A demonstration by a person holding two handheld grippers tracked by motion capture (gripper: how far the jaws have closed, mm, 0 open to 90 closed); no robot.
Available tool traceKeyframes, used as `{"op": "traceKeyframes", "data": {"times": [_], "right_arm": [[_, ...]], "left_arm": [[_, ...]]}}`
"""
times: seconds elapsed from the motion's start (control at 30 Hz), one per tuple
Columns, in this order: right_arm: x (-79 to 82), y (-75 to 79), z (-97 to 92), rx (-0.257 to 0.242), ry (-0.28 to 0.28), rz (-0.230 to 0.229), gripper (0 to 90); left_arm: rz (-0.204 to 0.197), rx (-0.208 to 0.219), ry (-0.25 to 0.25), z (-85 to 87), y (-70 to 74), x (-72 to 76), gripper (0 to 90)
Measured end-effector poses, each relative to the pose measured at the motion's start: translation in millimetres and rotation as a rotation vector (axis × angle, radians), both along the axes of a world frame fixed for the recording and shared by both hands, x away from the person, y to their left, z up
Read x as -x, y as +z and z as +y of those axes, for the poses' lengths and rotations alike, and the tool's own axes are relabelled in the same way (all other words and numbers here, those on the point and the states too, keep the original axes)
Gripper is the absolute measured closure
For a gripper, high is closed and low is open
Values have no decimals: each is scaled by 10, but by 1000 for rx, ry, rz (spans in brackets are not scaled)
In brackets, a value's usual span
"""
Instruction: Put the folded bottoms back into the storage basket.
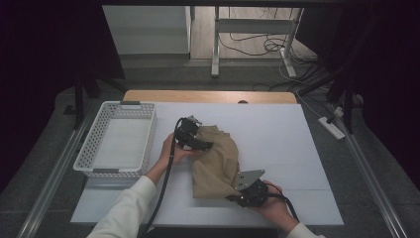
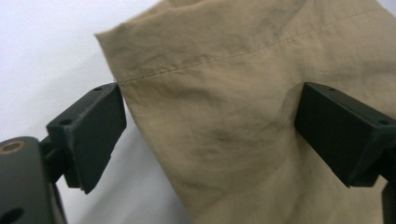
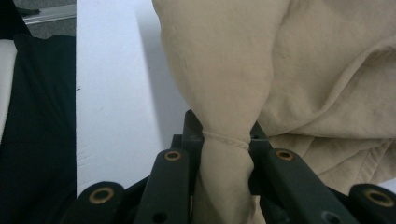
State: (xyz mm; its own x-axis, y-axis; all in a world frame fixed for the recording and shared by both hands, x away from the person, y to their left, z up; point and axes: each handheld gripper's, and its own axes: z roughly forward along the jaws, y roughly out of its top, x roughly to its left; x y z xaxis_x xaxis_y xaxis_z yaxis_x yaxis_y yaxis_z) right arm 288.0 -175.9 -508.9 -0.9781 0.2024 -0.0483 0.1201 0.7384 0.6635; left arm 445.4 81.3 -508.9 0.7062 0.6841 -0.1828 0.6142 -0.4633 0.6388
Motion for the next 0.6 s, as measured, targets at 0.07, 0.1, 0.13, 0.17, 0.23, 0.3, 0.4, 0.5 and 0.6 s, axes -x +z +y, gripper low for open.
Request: {"op": "traceKeyframes", "data": {"times": [0.07,0.1,0.13,0.17,0.23,0.3,0.4,0.5,0.6], "right_arm": [[-1,-2,0,0,0,0,766],[-2,-5,1,-3,0,2,766],[-3,-6,1,0,1,3,766],[-5,-7,2,2,2,5,766],[-7,-14,5,-2,2,9,764],[-7,-13,4,-2,2,9,763],[-7,-12,4,0,1,9,764],[-7,-12,4,0,2,8,764],[-9,-11,3,-2,1,8,764]], "left_arm": [[16,16,-1,-13,-33,-11,92],[26,20,-5,-22,-57,-20,93],[33,21,-9,-35,-80,-27,93],[38,20,-17,-46,-97,-33,93],[44,22,-26,-68,-118,-37,97],[54,38,-43,-74,-131,-37,130],[61,55,-72,-73,-134,-30,231],[52,54,-85,-62,-111,-11,317],[35,49,-90,-65,-89,17,428]]}}
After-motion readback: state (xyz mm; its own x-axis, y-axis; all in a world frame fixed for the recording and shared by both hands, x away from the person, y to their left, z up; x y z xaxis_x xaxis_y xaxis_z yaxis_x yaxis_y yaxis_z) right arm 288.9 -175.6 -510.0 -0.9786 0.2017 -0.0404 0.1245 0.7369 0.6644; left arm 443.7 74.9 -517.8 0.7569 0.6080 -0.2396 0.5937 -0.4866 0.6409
